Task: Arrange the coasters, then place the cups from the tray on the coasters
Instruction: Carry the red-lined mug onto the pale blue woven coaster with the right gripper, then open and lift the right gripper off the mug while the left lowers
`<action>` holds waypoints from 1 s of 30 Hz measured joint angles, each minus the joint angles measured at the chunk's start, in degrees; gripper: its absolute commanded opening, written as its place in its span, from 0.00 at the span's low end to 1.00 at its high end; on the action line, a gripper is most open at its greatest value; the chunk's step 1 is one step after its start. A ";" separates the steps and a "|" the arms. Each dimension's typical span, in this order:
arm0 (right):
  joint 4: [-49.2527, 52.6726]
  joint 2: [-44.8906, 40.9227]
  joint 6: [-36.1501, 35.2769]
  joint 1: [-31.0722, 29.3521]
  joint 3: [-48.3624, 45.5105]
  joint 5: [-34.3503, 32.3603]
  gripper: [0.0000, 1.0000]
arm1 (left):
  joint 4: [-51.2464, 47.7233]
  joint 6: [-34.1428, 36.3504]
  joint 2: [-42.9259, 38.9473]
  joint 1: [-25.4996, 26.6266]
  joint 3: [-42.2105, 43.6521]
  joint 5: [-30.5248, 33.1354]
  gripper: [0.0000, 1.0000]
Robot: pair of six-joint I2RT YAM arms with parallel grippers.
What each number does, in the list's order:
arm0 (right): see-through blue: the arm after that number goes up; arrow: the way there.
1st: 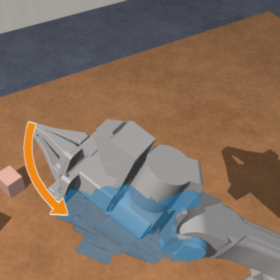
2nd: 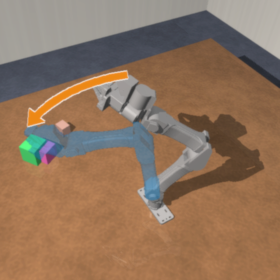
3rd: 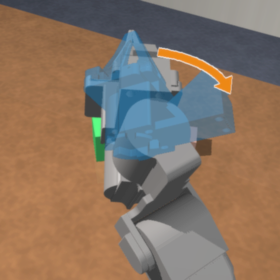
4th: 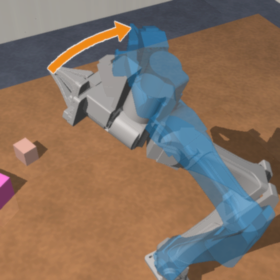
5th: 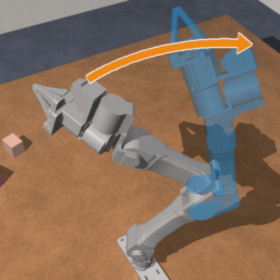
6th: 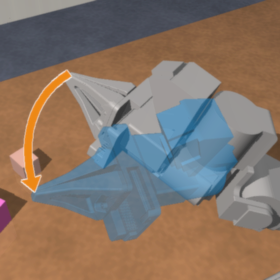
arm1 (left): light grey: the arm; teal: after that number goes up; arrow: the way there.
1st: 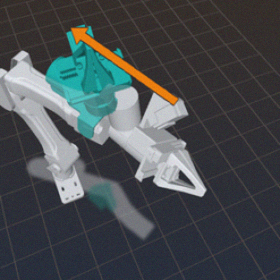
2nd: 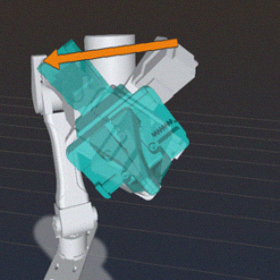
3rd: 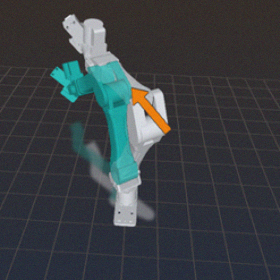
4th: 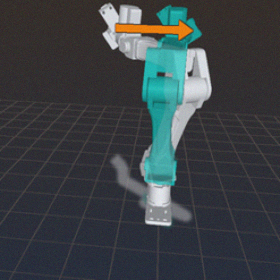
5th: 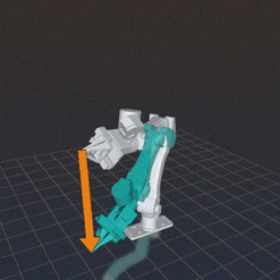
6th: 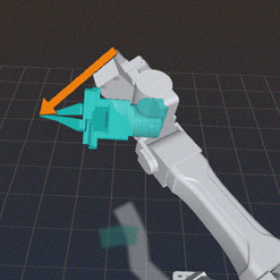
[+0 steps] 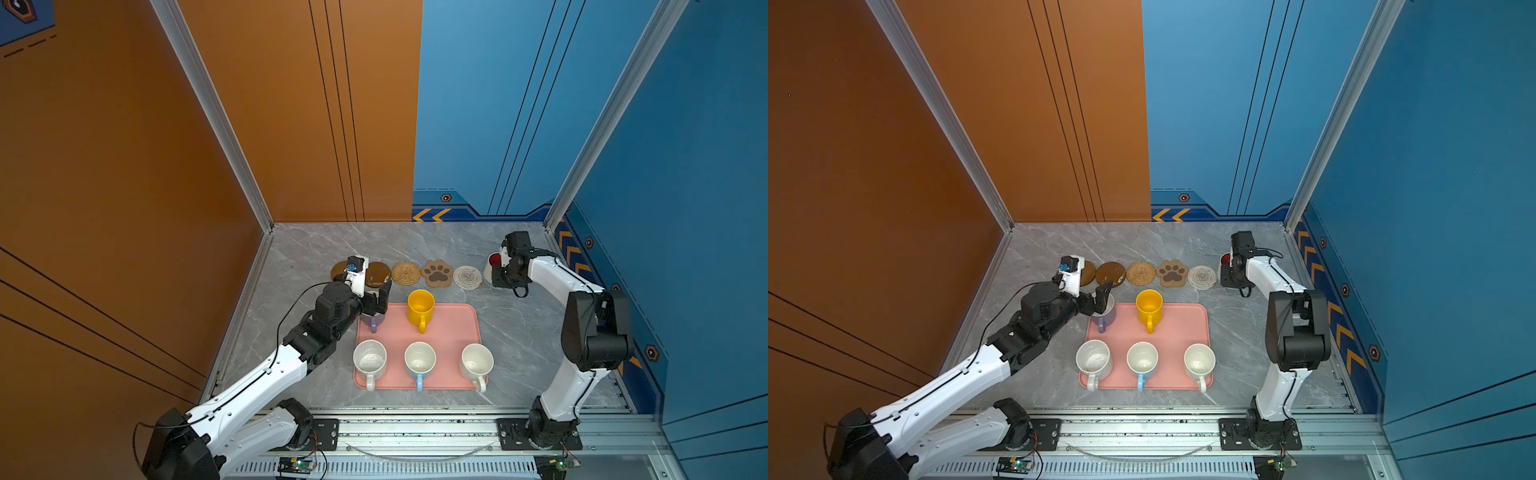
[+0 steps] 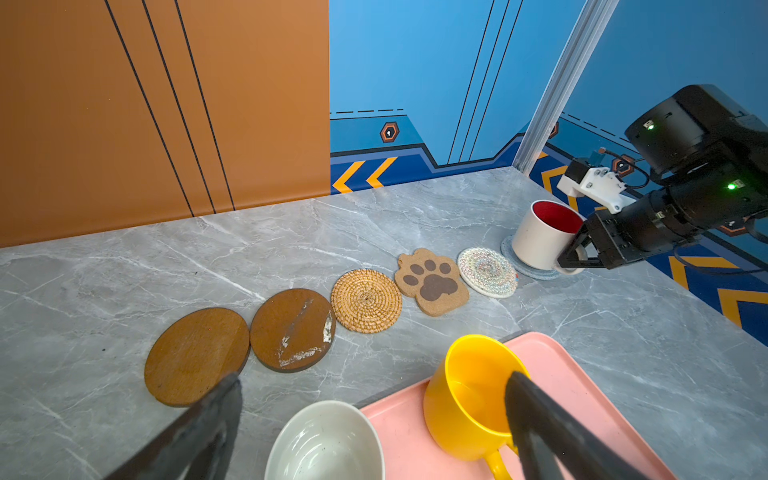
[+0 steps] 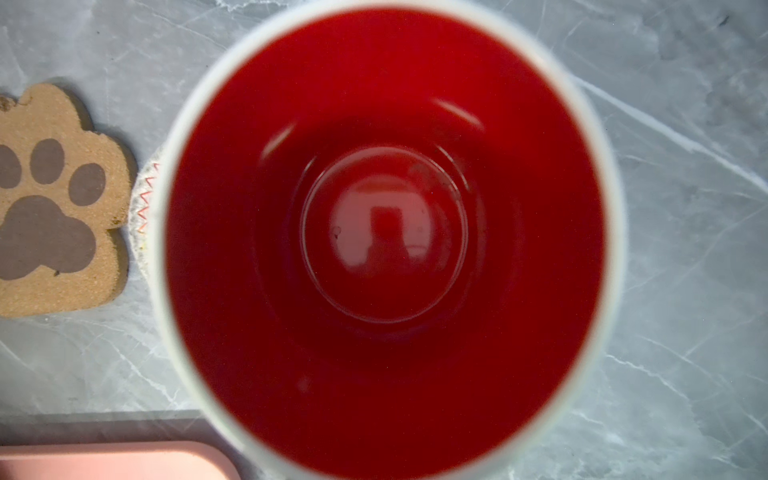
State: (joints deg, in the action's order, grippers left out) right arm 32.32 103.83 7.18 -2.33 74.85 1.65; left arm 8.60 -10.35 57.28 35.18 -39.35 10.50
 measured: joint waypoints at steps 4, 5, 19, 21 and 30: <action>-0.33 0.00 -0.26 0.42 0.02 -0.20 0.00 | 0.02 0.02 -0.13 -0.04 0.13 0.00 0.99; -0.42 0.00 -0.37 0.48 0.02 -0.22 0.00 | 0.02 0.00 -0.17 -0.04 0.22 0.00 0.99; -1.09 0.98 -0.39 1.40 0.90 -0.17 0.00 | 0.02 0.00 -0.70 -0.07 0.72 0.00 0.99; -1.09 1.09 -0.39 1.70 0.90 -0.17 0.00 | 0.00 0.00 -0.70 -0.11 0.72 0.00 0.99; -1.09 2.64 -0.39 1.97 0.96 0.02 0.00 | 0.02 0.00 -0.70 -0.37 0.72 -0.02 0.99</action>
State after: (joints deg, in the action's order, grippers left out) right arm 31.22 106.48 6.79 -0.36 75.81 1.67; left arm 8.62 -10.35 56.58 34.81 -38.63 10.48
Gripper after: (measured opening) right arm 0.134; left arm 0.993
